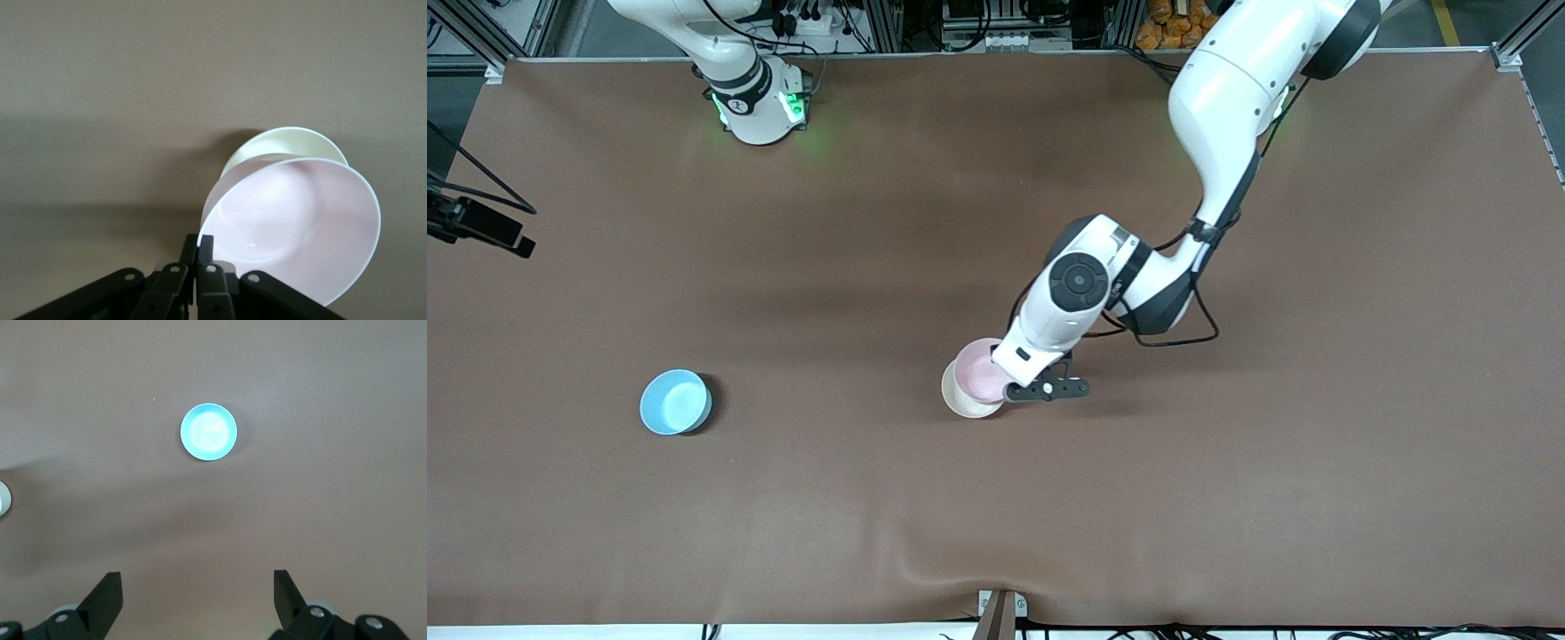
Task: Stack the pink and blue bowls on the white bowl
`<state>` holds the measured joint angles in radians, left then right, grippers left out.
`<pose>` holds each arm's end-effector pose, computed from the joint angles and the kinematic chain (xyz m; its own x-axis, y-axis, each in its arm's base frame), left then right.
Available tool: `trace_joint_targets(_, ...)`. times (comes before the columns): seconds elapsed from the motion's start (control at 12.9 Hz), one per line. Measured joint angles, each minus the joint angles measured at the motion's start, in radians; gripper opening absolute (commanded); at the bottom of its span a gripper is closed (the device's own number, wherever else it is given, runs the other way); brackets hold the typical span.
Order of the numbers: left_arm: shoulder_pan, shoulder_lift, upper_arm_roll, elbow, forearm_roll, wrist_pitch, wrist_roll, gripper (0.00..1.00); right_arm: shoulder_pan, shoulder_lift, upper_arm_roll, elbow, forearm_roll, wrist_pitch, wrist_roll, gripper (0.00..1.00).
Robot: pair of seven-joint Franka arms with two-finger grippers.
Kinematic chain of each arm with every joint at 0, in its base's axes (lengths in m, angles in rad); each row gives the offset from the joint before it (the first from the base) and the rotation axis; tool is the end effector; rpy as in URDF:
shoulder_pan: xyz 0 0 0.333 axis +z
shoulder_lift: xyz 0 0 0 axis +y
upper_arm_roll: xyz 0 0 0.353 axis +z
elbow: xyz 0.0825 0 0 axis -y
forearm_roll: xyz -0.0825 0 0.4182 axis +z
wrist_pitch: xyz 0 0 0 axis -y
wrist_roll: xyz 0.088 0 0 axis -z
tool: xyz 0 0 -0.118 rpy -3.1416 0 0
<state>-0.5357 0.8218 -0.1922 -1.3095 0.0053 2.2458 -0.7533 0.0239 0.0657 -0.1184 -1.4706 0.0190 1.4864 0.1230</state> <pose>0.6335 -0.5119 0.2616 0.9958 0.0911 -0.0031 0.0901 -0.9790 0.1827 0.6002 -0.0518 0.6547 0.9755 -0.2142 -0.0504 -0.2147 -0.9767 -0.0051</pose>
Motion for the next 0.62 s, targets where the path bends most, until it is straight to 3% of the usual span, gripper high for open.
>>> trace_joint_targets(0.46,-0.007,0.027,0.003,0.010,0.000,0.088,-0.005,0.00,0.000,0.094,0.000,-0.002,-0.033,0.115,0.000,1.00)
trace_joint_targets(0.54,-0.008,0.036,0.003,0.012,0.000,0.102,-0.005,0.22,0.000,0.117,0.000,-0.003,-0.036,0.153,0.000,1.00)
trace_joint_targets(0.62,-0.009,0.043,0.003,0.013,0.000,0.109,-0.005,0.99,0.000,0.138,-0.001,-0.003,-0.037,0.188,0.000,1.00)
